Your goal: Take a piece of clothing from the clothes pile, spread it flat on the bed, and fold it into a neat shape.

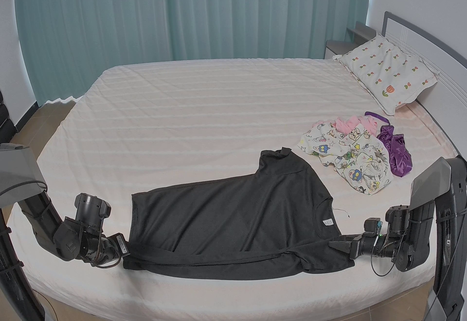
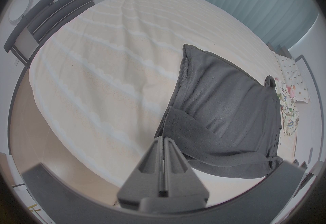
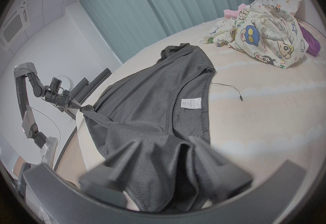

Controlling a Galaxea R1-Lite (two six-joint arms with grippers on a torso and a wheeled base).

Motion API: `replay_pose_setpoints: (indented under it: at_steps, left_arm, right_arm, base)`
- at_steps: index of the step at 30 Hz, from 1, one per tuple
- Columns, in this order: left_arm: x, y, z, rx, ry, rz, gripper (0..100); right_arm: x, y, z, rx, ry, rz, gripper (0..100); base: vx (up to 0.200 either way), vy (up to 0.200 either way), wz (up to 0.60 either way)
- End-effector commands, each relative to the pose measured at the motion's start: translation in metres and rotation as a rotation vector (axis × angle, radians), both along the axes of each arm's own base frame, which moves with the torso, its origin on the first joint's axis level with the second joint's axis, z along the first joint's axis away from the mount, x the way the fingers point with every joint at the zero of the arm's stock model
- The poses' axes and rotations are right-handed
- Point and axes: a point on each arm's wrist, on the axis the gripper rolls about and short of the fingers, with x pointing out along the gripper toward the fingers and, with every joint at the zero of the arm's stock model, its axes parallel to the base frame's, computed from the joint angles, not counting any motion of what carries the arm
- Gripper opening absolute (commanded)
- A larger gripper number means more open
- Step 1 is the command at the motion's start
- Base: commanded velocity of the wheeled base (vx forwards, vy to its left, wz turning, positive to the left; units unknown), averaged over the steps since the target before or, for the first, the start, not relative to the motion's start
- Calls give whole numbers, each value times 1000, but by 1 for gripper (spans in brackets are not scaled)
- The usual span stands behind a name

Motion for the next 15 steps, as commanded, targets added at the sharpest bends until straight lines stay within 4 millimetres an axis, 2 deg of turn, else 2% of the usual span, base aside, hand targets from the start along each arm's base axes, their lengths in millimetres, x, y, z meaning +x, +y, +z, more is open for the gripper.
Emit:
replay_pose_setpoints:
  at_steps: [1,10,15]
  left_arm:
    - [0,0,-1,0,3,0,0]
    - [0,0,3,1,-13,1,0]
    - [-5,1,17,-5,-59,2,0]
  right_arm:
    - [0,0,-3,0,-2,-2,0]
    - [-6,-10,9,8,-11,-27,0]
    - [-17,-13,33,61,-27,7,0]
  base:
    - [0,0,0]
    - [0,0,0]
    - [0,0,0]
